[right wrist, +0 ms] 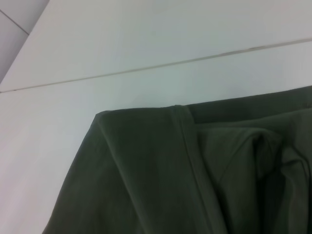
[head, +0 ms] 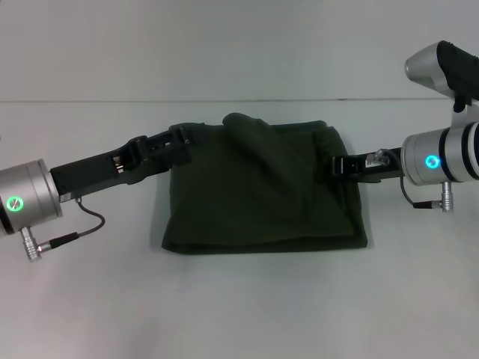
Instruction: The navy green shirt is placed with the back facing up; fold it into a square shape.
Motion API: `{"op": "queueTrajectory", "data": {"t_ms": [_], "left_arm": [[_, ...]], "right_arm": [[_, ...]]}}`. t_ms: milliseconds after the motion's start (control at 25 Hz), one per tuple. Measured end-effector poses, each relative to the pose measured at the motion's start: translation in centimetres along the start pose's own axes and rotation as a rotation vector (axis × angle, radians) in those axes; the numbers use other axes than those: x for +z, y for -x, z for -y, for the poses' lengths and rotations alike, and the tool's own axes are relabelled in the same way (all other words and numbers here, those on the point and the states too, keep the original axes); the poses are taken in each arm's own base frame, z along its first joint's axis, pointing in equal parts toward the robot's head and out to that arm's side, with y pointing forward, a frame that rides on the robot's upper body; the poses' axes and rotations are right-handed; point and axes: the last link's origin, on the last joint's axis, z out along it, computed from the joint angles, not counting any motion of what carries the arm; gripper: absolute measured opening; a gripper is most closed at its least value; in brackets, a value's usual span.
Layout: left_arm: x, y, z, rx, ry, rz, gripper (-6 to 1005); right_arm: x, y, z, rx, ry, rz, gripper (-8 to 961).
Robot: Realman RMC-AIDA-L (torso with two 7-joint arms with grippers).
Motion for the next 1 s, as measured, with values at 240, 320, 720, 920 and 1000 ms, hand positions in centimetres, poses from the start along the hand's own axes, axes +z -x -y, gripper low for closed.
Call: {"op": "queueTrajectory", "data": {"t_ms": [240, 320, 720, 920, 1000], "left_arm": [[-0.2, 0.0, 0.1, -0.007, -0.004, -0.011, 949], [-0.5, -0.2, 0.2, -0.018, -0.003, -0.031, 949], [-2.3, -0.6, 0.8, -0.074, 0.003, -0.142, 949], [-2.3, -0.7, 0.7, -0.074, 0.005, -0.143, 949], [-2.3, -0.7, 0.7, -0.073, 0.006, -0.143, 949]], "right_arm": [[-0.3, -0.3, 0.5, 0.028, 0.002, 0.019, 19], [-0.6, -0.5, 1.1, 0.058, 0.006, 0.036, 20], [-2.9, -1.2, 2.9, 0.170, 0.051, 0.123, 19], [-2.5, -1.5, 2.7, 0.176, 0.057, 0.130, 20], [-2.3, -1.7, 2.6, 0.181, 0.061, 0.128, 21]]}}
